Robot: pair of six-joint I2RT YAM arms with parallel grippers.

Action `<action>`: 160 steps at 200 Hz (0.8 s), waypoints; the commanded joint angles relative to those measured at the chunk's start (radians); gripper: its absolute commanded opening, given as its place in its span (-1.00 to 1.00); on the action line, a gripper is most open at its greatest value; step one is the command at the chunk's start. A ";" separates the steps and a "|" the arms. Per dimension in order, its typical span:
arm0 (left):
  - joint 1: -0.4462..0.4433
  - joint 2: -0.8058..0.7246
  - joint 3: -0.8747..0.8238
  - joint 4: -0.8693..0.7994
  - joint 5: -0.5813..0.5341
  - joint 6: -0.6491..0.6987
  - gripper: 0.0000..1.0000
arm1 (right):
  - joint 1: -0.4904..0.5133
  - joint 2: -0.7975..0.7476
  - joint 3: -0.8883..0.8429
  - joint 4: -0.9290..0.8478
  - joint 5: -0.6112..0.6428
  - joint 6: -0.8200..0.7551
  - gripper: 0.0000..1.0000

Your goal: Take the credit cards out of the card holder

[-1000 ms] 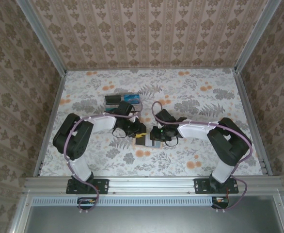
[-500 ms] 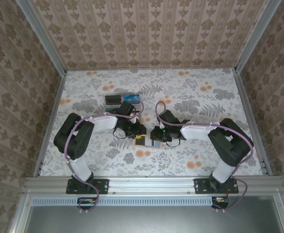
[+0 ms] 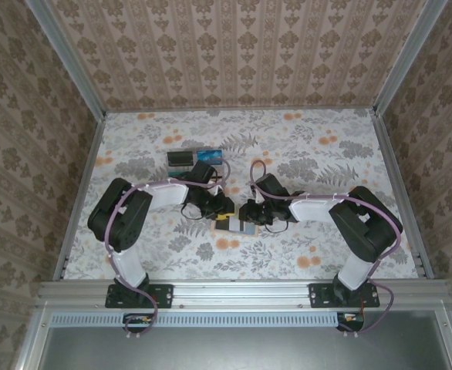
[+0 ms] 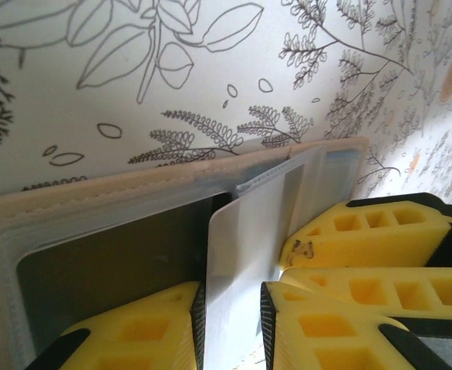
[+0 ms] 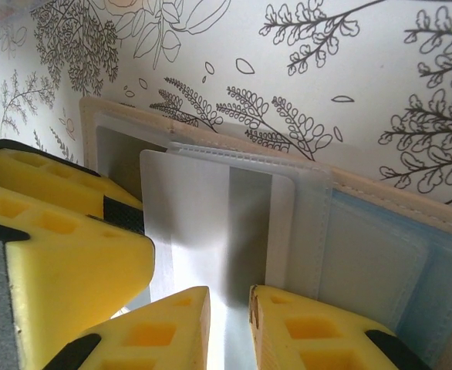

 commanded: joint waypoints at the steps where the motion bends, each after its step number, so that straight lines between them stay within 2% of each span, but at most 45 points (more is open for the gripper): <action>1: 0.018 0.006 -0.041 0.144 0.111 -0.047 -0.47 | 0.001 0.040 -0.023 -0.010 -0.002 0.009 -0.51; 20: 0.039 -0.002 -0.078 0.224 0.150 -0.064 -0.52 | 0.000 0.043 -0.023 -0.015 0.001 0.007 -0.51; 55: 0.040 -0.001 -0.083 0.220 0.168 -0.047 -0.59 | 0.001 0.046 -0.018 -0.023 0.004 0.008 -0.51; 101: 0.040 -0.016 -0.071 0.151 0.113 0.003 -1.00 | 0.001 0.044 -0.015 -0.033 0.010 0.007 -0.51; 160: 0.078 -0.089 -0.043 -0.059 0.021 0.177 -1.00 | -0.005 -0.018 -0.031 -0.079 0.061 -0.009 -0.48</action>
